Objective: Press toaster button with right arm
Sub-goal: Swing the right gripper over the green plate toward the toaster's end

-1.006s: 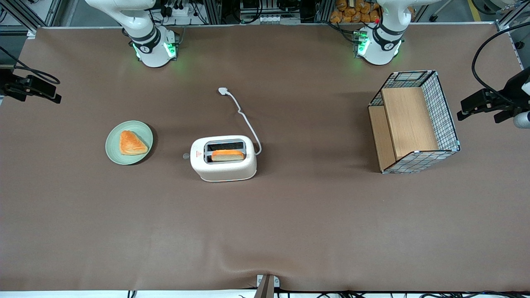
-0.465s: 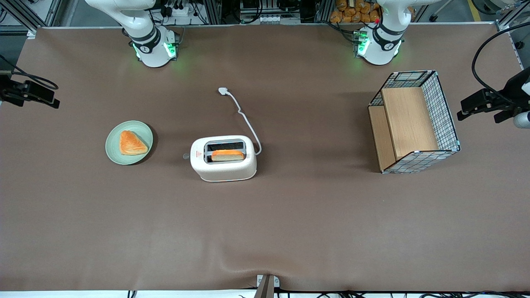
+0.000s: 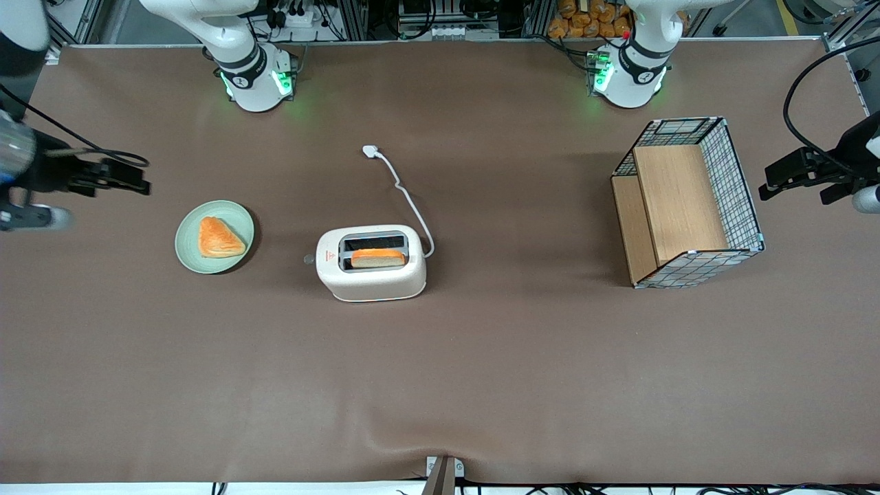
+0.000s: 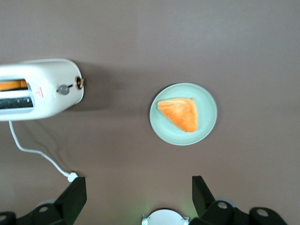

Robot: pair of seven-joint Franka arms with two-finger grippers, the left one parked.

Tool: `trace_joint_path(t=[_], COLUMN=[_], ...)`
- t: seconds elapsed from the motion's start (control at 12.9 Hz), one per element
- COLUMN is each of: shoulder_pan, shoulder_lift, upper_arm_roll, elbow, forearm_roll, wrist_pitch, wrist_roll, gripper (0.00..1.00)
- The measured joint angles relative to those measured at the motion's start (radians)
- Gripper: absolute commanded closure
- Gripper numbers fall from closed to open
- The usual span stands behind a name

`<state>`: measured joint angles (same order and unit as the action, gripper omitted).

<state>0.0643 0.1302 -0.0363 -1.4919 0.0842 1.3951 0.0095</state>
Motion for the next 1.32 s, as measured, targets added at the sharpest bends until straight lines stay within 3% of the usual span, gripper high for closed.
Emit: trace_joint_path(t=[0.39, 0.77, 0.85, 0.93, 1.01, 1.08, 1.32], shoulder_pan=[0.113, 0.121, 0.121, 0.121, 0.122, 0.122, 0.128], shoulder_lift=[0.054, 0.14, 0.147, 0.152, 0.157, 0.164, 0.194], upper_arm_roll=[0.003, -0.001, 0.0, 0.0, 0.0, 0.0, 0.002], elbow=[-0.048, -0.117, -0.148, -0.175, -0.191, -0.201, -0.208], forearm_roll=[0.017, 0.161, 0.179, 0.202, 0.226, 0.244, 0.27], wrist_pitch=[0.025, 0.168, 0.211, 0.243, 0.259, 0.275, 0.337], wrist_roll=[0.004, 0.004, 0.004, 0.003, 0.003, 0.003, 0.002], gripper=[0.0, 0.0, 0.04, 0.16, 0.52, 1.0, 1.0])
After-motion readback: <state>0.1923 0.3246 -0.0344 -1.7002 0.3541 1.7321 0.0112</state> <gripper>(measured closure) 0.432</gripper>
